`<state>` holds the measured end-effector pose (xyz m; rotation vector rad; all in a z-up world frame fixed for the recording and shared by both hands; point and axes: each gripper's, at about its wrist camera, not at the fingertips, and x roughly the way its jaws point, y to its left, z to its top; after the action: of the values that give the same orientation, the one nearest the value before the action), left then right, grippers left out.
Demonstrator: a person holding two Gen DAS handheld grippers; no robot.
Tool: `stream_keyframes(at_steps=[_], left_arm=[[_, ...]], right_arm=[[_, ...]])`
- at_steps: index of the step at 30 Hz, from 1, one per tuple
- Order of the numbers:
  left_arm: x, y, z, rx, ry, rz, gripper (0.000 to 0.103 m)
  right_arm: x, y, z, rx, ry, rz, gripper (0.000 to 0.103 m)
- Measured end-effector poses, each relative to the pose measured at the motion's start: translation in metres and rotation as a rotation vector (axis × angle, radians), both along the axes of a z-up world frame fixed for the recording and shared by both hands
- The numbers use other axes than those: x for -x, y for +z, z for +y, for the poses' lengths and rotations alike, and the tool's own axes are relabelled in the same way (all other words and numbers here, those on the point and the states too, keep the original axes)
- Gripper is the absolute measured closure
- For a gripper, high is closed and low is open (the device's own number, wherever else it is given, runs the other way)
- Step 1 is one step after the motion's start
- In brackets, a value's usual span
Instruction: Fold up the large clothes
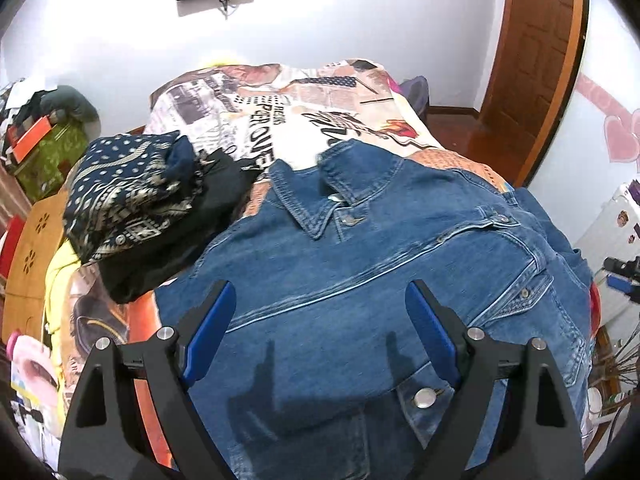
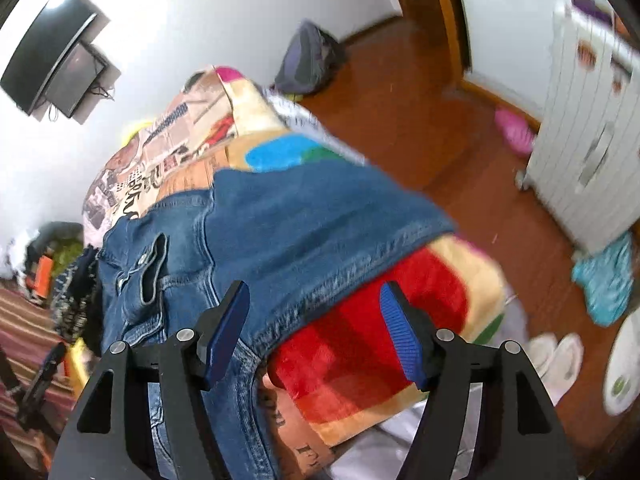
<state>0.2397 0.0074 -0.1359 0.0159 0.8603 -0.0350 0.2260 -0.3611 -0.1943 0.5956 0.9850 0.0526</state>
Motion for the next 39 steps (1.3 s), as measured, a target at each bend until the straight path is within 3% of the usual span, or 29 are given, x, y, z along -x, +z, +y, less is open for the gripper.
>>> stream_keyframes(at_steps=[3, 14, 22, 25, 27, 30, 35, 39], left_arm=[[-0.006, -0.003, -0.01, -0.003, -0.013, 0.014, 0.017], [-0.013, -0.016, -0.023, -0.02, -0.016, 0.05, 0.017], [-0.013, -0.021, -0.02, -0.011, 0.002, 0.066, 0.017], [-0.012, -0.021, -0.019, -0.018, 0.004, 0.062, 0.017], [-0.01, -0.021, -0.018, -0.019, 0.0, 0.058, 0.017], [-0.008, -0.021, -0.018, -0.021, -0.003, 0.055, 0.017], [-0.004, -0.022, -0.016, -0.031, -0.006, 0.047, 0.017], [-0.001, -0.02, -0.015, -0.029, -0.004, 0.035, 0.017]], right_arm=[[-0.005, -0.018, -0.003, -0.094, 0.01, 0.028, 0.039], [-0.035, -0.043, -0.028, -0.207, -0.066, 0.008, 0.039], [-0.057, -0.046, -0.024, -0.158, -0.107, 0.024, 0.036], [-0.054, -0.041, -0.018, -0.083, -0.152, 0.019, 0.048], [-0.052, -0.034, -0.015, -0.02, -0.156, 0.007, 0.065], [-0.044, -0.022, -0.019, -0.01, -0.155, -0.022, 0.078], [-0.033, 0.01, -0.02, -0.018, -0.147, -0.113, 0.085], [-0.026, 0.056, 0.005, 0.037, -0.079, -0.254, 0.088]])
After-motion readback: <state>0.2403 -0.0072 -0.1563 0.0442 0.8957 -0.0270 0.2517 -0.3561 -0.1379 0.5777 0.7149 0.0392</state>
